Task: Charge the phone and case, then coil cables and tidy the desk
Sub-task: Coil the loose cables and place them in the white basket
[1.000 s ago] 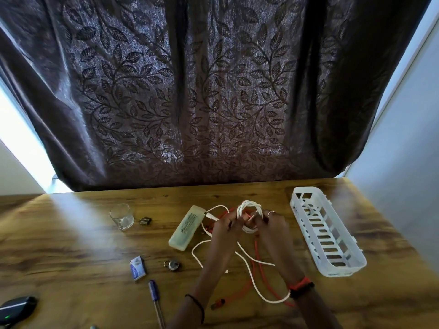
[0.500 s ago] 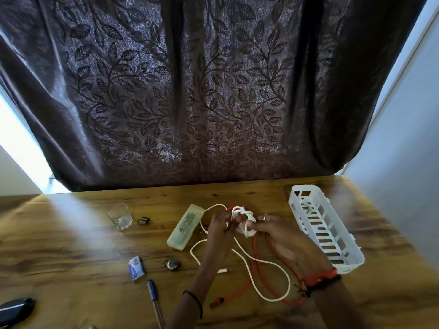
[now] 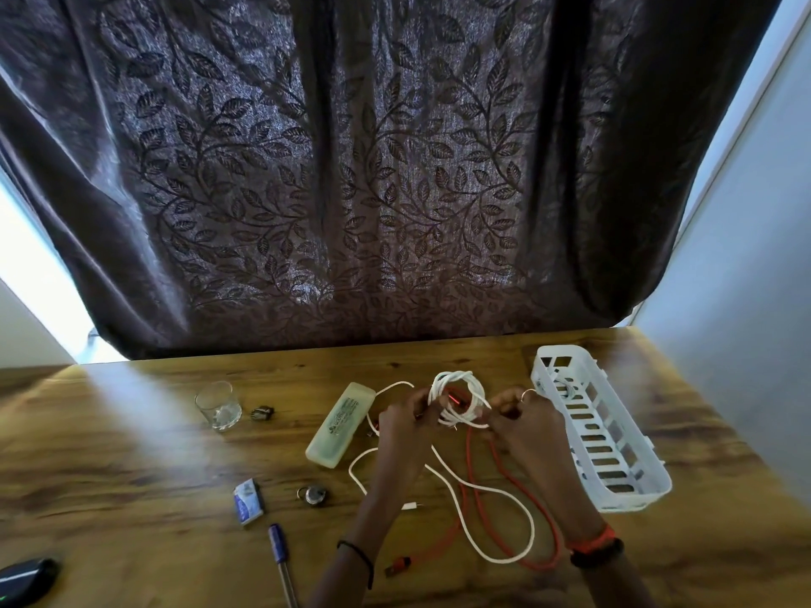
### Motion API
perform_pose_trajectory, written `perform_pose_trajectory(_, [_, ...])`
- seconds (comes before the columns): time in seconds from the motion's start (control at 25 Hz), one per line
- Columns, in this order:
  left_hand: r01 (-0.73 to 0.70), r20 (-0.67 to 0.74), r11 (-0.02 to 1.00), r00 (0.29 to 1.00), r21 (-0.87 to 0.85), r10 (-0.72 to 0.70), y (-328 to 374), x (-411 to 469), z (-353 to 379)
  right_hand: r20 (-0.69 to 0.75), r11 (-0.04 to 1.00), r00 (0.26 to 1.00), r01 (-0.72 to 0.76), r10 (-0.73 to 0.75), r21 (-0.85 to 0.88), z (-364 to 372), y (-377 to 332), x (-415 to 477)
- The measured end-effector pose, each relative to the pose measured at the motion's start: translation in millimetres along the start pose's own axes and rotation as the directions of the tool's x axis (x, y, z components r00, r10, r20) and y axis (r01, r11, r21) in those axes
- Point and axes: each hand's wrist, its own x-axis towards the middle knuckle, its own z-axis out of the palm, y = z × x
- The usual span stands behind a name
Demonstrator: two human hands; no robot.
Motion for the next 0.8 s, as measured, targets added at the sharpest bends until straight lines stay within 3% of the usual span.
perform_pose_trajectory(0.08, [0.0,-0.018,1.0,1.0,0.002,0.0,-1.6,0.6,-2.4,0.06,0.998,0.996,0.065,-0.066,0.019,-1.4,0.6,-4.4])
perform_pose_trajectory(0.16, [-0.006,-0.036,1.0,0.999,0.024,0.007,-0.2,1.3,-6.5,0.109,0.982,0.989,0.079,-0.098,0.172,-2.6,-2.0,-7.7])
perform_pose_trajectory(0.28, [0.013,-0.043,1.0,0.999,0.027,-0.012,1.7,3.2,-11.8,0.226,0.907,0.973,-0.062,-0.037,0.416,-7.1,-3.2,-9.7])
perform_pose_trajectory(0.36, [0.023,-0.039,1.0,0.999,-0.009,-0.024,2.4,5.0,-15.3,0.263,0.897,0.965,-0.105,-0.012,0.428,-11.9,-2.8,-8.3])
perform_pose_trajectory(0.48, [0.063,0.015,0.992,0.998,-0.11,-0.061,1.7,5.2,-14.2,0.195,0.983,0.975,0.076,-0.109,0.166,-15.4,-0.3,-0.3])
perform_pose_trajectory(0.6, [0.126,0.083,0.969,0.99,-0.212,-0.111,0.8,2.6,-11.1,0.073,0.97,0.977,0.209,-0.201,-0.125,-14.8,-0.1,1.0])
perform_pose_trajectory(0.68, [0.162,0.1,0.955,0.985,-0.247,-0.141,-0.9,2.7,-8.5,-0.023,0.955,0.983,0.172,-0.183,-0.24,-12.6,3.7,3.1])
perform_pose_trajectory(0.8, [0.204,0.103,0.918,0.978,-0.341,-0.179,1.8,-1.1,-2.8,-0.021,0.943,0.997,0.069,-0.08,-0.324,-0.9,7.6,3.2])
